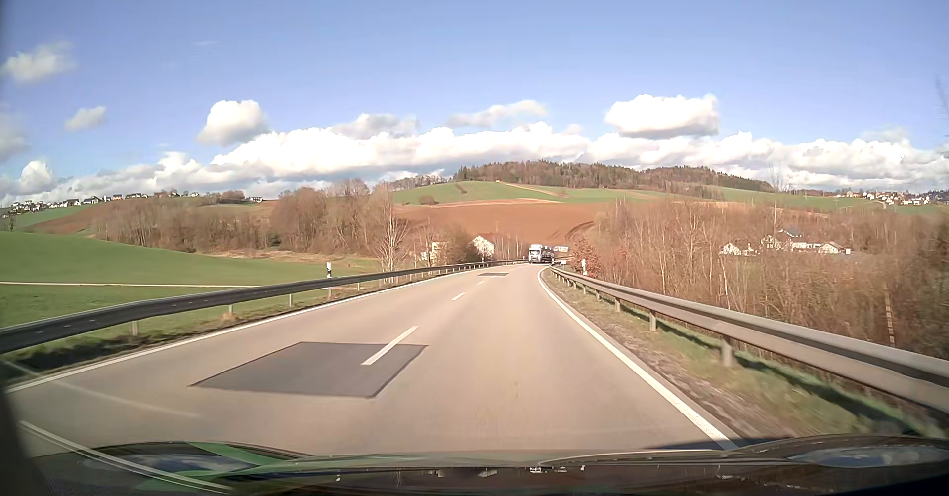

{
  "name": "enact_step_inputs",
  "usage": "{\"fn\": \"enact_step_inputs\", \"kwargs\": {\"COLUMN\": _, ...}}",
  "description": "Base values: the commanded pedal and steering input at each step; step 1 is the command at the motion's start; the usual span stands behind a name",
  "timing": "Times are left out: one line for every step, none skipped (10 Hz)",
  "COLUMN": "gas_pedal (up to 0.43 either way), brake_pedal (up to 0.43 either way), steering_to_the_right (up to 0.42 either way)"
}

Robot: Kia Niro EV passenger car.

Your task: Follow the waypoints while adhering to traffic rules and regulations

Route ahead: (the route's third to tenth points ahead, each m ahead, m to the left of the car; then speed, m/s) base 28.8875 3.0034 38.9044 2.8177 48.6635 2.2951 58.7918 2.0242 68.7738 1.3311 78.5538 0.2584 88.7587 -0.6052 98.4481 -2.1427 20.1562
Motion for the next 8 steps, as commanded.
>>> {"fn": "enact_step_inputs", "kwargs": {"gas_pedal": 0.008, "brake_pedal": 0.000, "steering_to_the_right": 0.000}}
{"fn": "enact_step_inputs", "kwargs": {"gas_pedal": 0.008, "brake_pedal": 0.000, "steering_to_the_right": 0.000}}
{"fn": "enact_step_inputs", "kwargs": {"gas_pedal": 0.008, "brake_pedal": 0.000, "steering_to_the_right": 0.000}}
{"fn": "enact_step_inputs", "kwargs": {"gas_pedal": 0.008, "brake_pedal": 0.000, "steering_to_the_right": 0.000}}
{"fn": "enact_step_inputs", "kwargs": {"gas_pedal": 0.008, "brake_pedal": 0.000, "steering_to_the_right": 0.000}}
{"fn": "enact_step_inputs", "kwargs": {"gas_pedal": 0.008, "brake_pedal": 0.000, "steering_to_the_right": 0.000}}
{"fn": "enact_step_inputs", "kwargs": {"gas_pedal": 0.008, "brake_pedal": 0.000, "steering_to_the_right": 0.000}}
{"fn": "enact_step_inputs", "kwargs": {"gas_pedal": 0.008, "brake_pedal": 0.000, "steering_to_the_right": 0.000}}
